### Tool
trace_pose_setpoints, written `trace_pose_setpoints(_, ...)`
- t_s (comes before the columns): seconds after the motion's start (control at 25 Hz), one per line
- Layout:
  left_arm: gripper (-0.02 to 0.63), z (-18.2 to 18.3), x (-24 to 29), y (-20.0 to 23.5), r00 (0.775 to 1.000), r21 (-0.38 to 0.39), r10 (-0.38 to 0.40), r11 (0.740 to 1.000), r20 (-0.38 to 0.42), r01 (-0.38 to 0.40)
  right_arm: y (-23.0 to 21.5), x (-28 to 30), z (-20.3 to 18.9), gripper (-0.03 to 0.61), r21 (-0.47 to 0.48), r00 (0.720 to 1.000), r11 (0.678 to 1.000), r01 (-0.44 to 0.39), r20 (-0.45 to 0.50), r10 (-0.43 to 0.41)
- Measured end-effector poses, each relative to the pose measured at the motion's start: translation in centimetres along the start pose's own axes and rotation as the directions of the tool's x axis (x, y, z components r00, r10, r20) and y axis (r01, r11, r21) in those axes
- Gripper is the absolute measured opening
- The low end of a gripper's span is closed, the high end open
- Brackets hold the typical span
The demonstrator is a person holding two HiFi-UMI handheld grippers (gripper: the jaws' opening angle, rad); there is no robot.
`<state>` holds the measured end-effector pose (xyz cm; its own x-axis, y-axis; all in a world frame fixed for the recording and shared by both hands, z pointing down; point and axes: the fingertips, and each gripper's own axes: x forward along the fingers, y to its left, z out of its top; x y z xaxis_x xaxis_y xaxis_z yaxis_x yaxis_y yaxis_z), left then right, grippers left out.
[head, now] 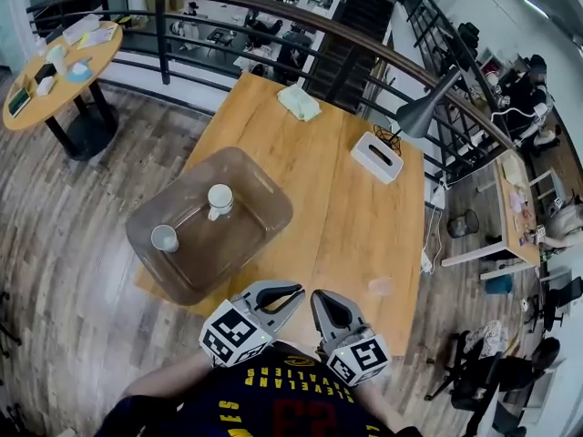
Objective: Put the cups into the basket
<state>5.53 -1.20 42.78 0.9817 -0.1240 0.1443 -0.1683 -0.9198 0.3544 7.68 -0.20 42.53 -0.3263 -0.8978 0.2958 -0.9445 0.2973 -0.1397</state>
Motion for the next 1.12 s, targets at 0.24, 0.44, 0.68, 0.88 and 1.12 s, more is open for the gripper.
trace_pose_setpoints(0.24, 0.012, -0.31, 0.33, -0.43, 1.0, 0.007, -0.03, 1.0, -0.004, 0.03, -0.24, 0.02, -0.34, 0.012, 0.007, 1.0, 1.0, 0.011, -0.003, -0.011)
trace_pose_setpoints(0.44, 0.012, -0.4, 0.55, -0.55, 0.999, 0.025, -0.038, 0.999, -0.013, 0.038, -0.5, -0.14, -0.54, 0.012, 0.022, 1.0, 0.999, 0.028, 0.0, -0.028)
trace_pose_setpoints(0.68, 0.014, -0.16, 0.65, -0.44, 0.999, -0.026, -0.051, 0.998, 0.007, 0.051, -0.78, -0.35, -0.37, 0.012, 0.027, 0.999, 0.999, 0.036, 0.01, -0.037)
trace_pose_setpoints(0.88, 0.014, 0.03, 0.59, -0.48, 0.998, -0.021, -0.056, 0.998, 0.014, 0.057, -0.73, -0.28, -0.25, 0.012, 0.025, 0.999, 0.999, 0.038, 0.009, -0.038)
trace_pose_setpoints(1.12, 0.014, 0.38, 0.15, -0.56, 0.998, -0.016, -0.064, 0.998, 0.024, 0.064, -0.32, -0.23, -0.2, 0.012, 0.023, 0.999, 0.999, 0.043, 0.007, -0.043)
